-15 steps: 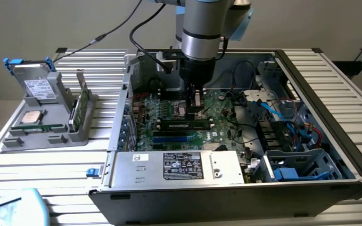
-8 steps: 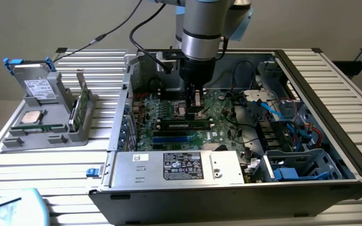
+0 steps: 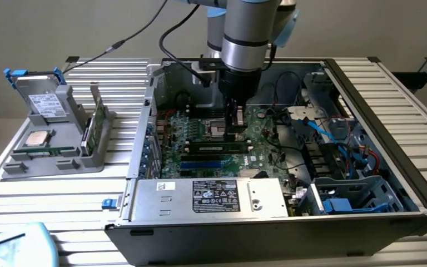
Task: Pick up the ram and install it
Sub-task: 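Press down the ram until it locks into place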
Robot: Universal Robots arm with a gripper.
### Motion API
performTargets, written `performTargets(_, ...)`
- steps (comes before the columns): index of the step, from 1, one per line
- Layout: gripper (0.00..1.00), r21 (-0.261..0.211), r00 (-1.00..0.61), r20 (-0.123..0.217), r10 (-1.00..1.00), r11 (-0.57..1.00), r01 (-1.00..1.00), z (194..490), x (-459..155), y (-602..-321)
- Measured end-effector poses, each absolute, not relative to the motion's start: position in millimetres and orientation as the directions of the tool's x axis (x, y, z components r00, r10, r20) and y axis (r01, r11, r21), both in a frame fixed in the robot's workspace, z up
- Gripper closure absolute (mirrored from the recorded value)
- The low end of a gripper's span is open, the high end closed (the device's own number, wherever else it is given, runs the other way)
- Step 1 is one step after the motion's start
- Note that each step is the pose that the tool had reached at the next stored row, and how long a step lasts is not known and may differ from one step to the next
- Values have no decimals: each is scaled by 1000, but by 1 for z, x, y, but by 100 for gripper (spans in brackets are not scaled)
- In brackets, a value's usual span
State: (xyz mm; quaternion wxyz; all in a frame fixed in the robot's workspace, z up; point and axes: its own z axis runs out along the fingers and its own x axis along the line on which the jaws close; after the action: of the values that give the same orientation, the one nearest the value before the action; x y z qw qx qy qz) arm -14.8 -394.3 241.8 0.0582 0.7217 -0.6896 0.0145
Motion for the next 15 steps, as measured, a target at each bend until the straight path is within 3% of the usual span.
performTargets(15,90,56,48,101,-994,-42,-998,235,-5,-394)
